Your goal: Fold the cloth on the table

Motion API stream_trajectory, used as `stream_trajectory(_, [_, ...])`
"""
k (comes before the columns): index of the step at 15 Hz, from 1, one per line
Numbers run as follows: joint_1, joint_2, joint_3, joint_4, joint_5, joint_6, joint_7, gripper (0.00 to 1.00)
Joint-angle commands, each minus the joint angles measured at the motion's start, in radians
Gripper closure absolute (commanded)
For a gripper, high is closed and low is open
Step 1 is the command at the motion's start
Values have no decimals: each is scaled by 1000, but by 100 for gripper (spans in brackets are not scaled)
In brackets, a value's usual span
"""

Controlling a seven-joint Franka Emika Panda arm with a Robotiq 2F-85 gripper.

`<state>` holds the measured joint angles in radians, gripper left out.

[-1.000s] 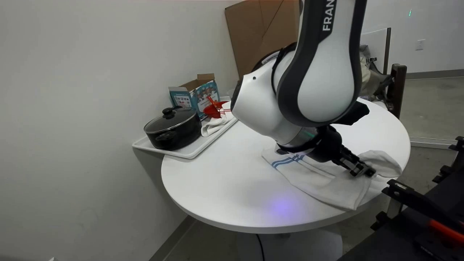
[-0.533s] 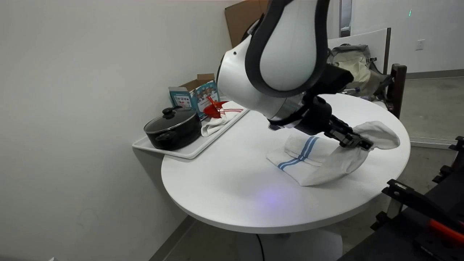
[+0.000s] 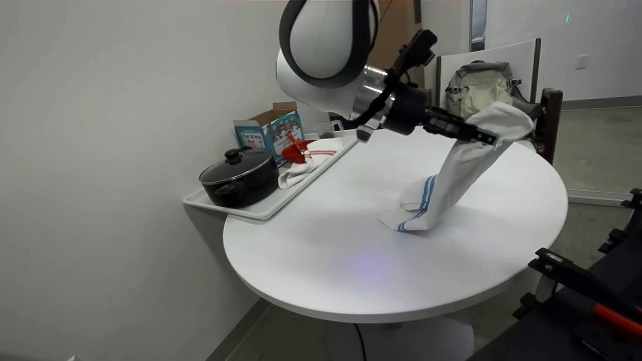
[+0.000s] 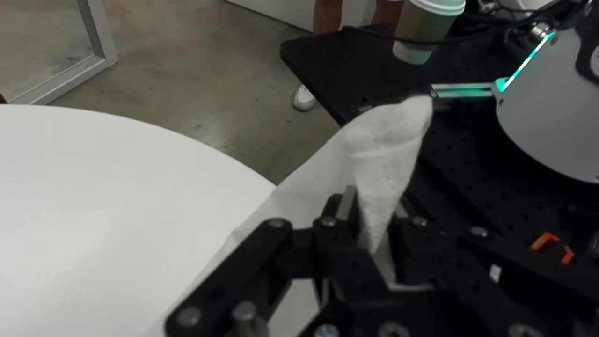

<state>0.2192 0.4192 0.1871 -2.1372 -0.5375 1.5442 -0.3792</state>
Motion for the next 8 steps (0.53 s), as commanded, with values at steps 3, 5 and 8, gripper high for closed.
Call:
stream_trajectory(3, [-50,221,-37,357,25,-307,-140,90])
stream_trajectory(5, [-64,302,-46,465,26,-384,-155,90])
stream_trajectory(8, [-78,423,-50,618,20,-469,-169,90])
